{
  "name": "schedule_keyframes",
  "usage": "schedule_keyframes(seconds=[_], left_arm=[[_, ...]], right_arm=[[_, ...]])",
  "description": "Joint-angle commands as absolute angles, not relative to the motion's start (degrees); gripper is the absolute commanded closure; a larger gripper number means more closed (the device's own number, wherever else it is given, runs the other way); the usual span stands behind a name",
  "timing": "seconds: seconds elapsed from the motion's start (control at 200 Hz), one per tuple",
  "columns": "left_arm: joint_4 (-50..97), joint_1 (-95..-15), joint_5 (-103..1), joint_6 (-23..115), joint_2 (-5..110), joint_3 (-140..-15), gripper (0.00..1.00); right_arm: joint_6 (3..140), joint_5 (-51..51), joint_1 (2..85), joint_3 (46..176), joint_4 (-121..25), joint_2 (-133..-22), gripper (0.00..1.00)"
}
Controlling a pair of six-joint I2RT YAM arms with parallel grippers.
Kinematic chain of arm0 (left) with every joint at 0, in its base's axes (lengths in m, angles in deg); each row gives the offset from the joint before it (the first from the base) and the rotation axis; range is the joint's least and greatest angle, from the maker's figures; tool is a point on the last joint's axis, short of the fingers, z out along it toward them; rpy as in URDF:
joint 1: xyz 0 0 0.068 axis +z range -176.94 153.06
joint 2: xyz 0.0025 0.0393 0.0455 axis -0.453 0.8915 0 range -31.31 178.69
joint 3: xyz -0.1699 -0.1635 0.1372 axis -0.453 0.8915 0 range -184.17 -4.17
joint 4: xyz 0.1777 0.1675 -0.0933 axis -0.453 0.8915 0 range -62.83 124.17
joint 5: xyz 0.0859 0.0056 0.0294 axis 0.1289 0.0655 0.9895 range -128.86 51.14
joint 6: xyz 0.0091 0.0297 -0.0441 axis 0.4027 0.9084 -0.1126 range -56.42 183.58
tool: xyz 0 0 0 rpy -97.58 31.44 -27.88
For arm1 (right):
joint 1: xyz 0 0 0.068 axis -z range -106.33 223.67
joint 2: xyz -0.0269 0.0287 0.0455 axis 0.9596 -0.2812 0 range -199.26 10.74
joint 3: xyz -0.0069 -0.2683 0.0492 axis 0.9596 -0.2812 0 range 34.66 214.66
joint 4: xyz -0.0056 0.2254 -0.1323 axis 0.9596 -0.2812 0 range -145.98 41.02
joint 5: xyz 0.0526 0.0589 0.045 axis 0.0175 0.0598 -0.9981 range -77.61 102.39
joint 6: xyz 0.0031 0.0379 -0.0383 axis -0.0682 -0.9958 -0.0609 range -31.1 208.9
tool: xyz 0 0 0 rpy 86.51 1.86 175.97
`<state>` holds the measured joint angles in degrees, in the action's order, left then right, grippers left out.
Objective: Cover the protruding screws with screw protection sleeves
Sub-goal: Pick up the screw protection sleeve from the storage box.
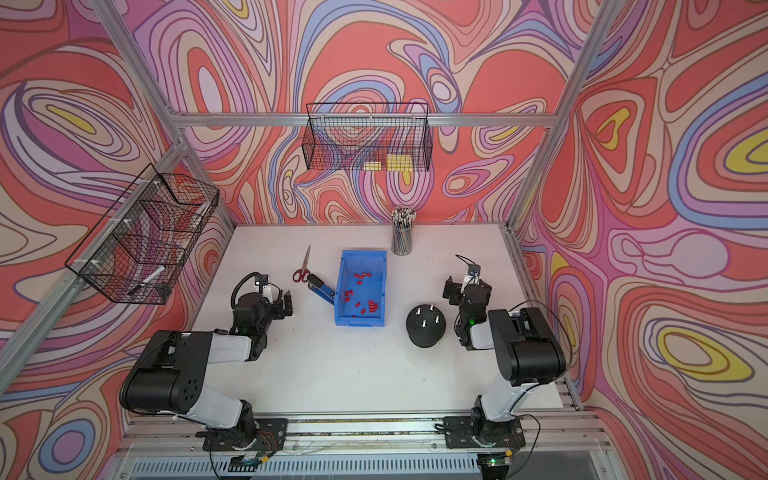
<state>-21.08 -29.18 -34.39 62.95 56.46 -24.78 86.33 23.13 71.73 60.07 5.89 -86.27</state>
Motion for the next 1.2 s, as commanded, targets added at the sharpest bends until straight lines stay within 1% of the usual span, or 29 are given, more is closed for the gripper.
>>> schedule_keyframes(seconds=[0.0, 0.065, 0.14, 0.16, 0.195, 0.25, 0.325, 0.391, 0.441, 0.511, 0.561, 0.636, 0.686, 0.761, 0.831, 0.856, 0.926, 0.986, 1.072, 1.197], left_arm=[[-23.5, -28.9, -34.9, 63.8, 57.0, -25.8, 0.01], [-23.5, -28.8, -34.9, 63.8, 57.0, -25.9, 0.01], [-24.4, -28.8, -34.5, 63.9, 55.9, -25.2, 0.09], [-23.3, -28.8, -34.0, 63.8, 54.6, -25.1, 0.11], [-19.6, -28.8, -32.7, 63.2, 51.5, -25.5, 0.12], [-12.6, -28.8, -29.6, 62.0, 46.4, -27.1, 0.13], [-4.3, -29.1, -27.2, 61.2, 40.6, -31.6, 0.18], [5.0, -29.8, -26.7, 60.1, 36.2, -38.9, 0.23], [11.6, -30.5, -27.0, 58.8, 33.9, -44.7, 0.23], [21.5, -31.9, -28.4, 57.2, 31.8, -53.1, 0.23], [28.7, -33.2, -31.3, 57.1, 31.2, -60.0, 0.23], [39.6, -35.0, -39.1, 58.6, 31.2, -69.8, 0.25], [46.1, -36.2, -45.7, 60.9, 31.3, -74.6, 0.26], [51.5, -37.2, -54.5, 64.1, 30.3, -77.3, 0.27], [53.0, -37.5, -61.5, 66.7, 28.0, -75.6, 0.27], [52.9, -37.6, -63.7, 67.6, 26.9, -74.1, 0.27], [50.8, -37.7, -69.2, 70.2, 23.5, -68.6, 0.27], [48.3, -37.8, -71.9, 72.2, 20.4, -63.6, 0.27], [44.2, -37.9, -73.5, 73.7, 16.7, -58.2, 0.25], [41.8, -37.9, -72.0, 75.9, 13.8, -55.1, 0.25]], right_arm=[[86.6, 23.6, 71.9, 61.1, 6.9, -87.3, 0.02], [86.7, 23.8, 71.9, 60.9, 7.3, -87.2, 0.02], [84.7, 27.5, 71.9, 59.8, 7.1, -84.3, 0.03], [84.7, 26.7, 72.2, 59.2, 6.3, -83.3, 0.06], [85.7, 29.1, 71.7, 58.0, 8.1, -81.2, 0.09], [84.9, 31.1, 71.4, 57.5, 3.3, -75.2, 0.14], [82.0, 34.3, 71.4, 59.5, -8.3, -64.8, 0.17], [78.4, 33.6, 71.4, 64.6, -22.2, -57.5, 0.21], [76.3, 29.7, 71.4, 69.7, -31.2, -54.3, 0.25], [72.8, 22.0, 71.4, 78.4, -43.2, -53.1, 0.34], [70.6, 16.1, 70.8, 84.8, -51.6, -53.7, 0.41], [68.3, 12.2, 67.2, 94.1, -62.6, -55.8, 0.51], [68.3, 14.1, 62.0, 99.4, -69.0, -57.3, 0.54], [68.2, 19.8, 51.9, 105.2, -76.5, -60.1, 0.54], [66.7, 23.0, 44.0, 110.2, -82.4, -64.3, 0.55], [65.9, 23.6, 41.8, 112.0, -84.7, -66.1, 0.57], [63.9, 23.2, 37.2, 117.0, -90.5, -72.3, 0.6], [63.3, 22.6, 33.7, 121.4, -94.8, -77.6, 0.63], [63.0, 22.2, 30.9, 125.0, -98.5, -84.1, 0.64], [63.0, 20.8, 30.4, 126.5, -99.1, -89.5, 0.76]])
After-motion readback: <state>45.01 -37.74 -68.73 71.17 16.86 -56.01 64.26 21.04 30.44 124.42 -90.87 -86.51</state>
